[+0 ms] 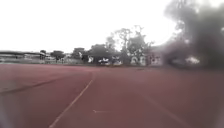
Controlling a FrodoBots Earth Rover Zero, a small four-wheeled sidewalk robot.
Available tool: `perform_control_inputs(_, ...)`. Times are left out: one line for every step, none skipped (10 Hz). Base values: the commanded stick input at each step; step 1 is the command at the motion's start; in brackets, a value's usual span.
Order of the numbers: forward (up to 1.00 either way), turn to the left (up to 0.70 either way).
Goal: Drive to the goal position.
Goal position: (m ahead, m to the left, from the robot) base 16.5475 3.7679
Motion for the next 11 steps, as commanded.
perform_control_inputs(0.69,0.0)
perform_control_inputs(0.69,0.0)
perform_control_inputs(0.69,0.0)
perform_control_inputs(0.69,0.0)
perform_control_inputs(0.69,0.0)
perform_control_inputs(0.69,0.0)
perform_control_inputs(0.69,0.0)
perform_control_inputs(0.69,-0.11)
perform_control_inputs(0.69,-0.21)
perform_control_inputs(0.69,-0.24)
perform_control_inputs(0.69,-0.24)
